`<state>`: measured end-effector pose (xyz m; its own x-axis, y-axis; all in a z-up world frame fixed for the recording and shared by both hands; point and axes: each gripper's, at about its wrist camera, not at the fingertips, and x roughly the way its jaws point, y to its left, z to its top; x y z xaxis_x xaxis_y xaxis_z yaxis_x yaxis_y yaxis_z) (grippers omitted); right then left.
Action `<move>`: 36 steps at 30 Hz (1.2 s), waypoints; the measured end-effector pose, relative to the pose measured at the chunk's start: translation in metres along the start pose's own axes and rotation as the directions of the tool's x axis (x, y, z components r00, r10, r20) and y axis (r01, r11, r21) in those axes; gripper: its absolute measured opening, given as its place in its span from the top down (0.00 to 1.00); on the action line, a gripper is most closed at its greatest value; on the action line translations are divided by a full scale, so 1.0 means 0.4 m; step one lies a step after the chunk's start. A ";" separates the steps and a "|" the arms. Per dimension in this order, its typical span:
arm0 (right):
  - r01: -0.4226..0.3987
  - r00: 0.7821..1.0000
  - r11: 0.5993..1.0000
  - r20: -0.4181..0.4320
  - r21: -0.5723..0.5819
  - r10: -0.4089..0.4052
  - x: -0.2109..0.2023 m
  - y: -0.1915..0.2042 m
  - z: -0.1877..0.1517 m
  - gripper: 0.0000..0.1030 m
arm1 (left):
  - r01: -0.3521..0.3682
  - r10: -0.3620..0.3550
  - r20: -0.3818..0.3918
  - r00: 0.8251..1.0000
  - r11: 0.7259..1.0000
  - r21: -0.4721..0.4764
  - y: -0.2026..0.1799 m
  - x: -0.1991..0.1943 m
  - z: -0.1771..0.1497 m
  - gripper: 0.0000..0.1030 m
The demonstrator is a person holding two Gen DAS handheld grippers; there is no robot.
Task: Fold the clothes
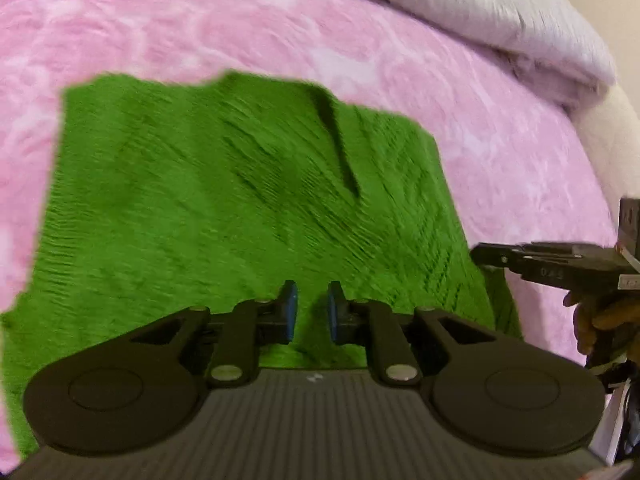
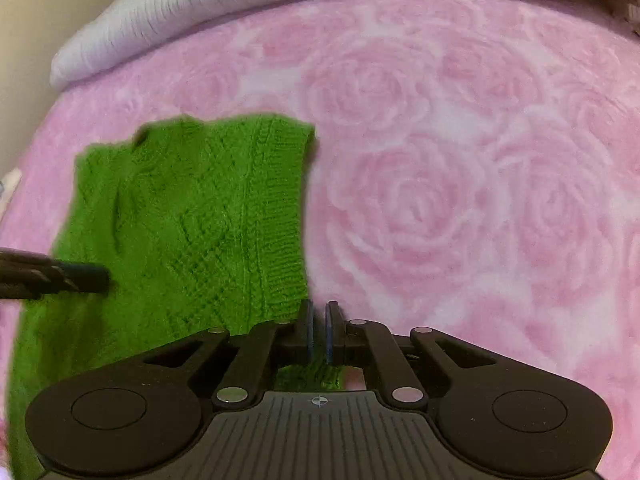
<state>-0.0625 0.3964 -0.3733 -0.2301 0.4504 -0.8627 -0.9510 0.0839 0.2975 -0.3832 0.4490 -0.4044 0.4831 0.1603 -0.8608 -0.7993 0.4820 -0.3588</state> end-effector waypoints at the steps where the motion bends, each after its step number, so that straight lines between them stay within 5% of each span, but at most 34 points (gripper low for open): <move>1: -0.007 1.000 1.000 0.013 0.023 0.006 -0.006 -0.004 0.013 0.96 | -0.013 0.013 0.025 1.000 1.000 -0.006 0.018 -0.020 0.006 0.84; 8: -0.134 0.985 0.983 0.126 0.127 0.118 0.012 -0.027 0.136 0.95 | -0.033 0.067 0.190 0.979 0.984 -0.175 0.244 -0.107 0.080 0.75; 14: -0.186 0.977 0.964 0.144 0.192 0.160 0.093 -0.033 0.208 0.94 | 0.083 -0.007 0.274 0.962 0.960 -0.267 0.361 -0.098 0.152 0.71; 27: -0.284 0.943 0.894 0.267 0.346 0.197 0.067 -0.082 0.198 0.94 | 0.153 -0.062 0.290 0.955 0.941 -0.301 0.394 -0.070 0.146 0.69; 36: -0.262 0.956 0.884 0.226 0.386 0.185 0.092 -0.109 0.204 0.94 | 0.179 -0.074 0.308 0.948 0.928 -0.326 0.420 -0.089 0.154 0.62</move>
<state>-0.0125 0.4820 -0.3847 -0.3498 0.6469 -0.6777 -0.7008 0.2994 0.6475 -0.5128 0.5773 -0.4118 0.6276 0.3819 -0.6784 -0.7722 0.1949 -0.6047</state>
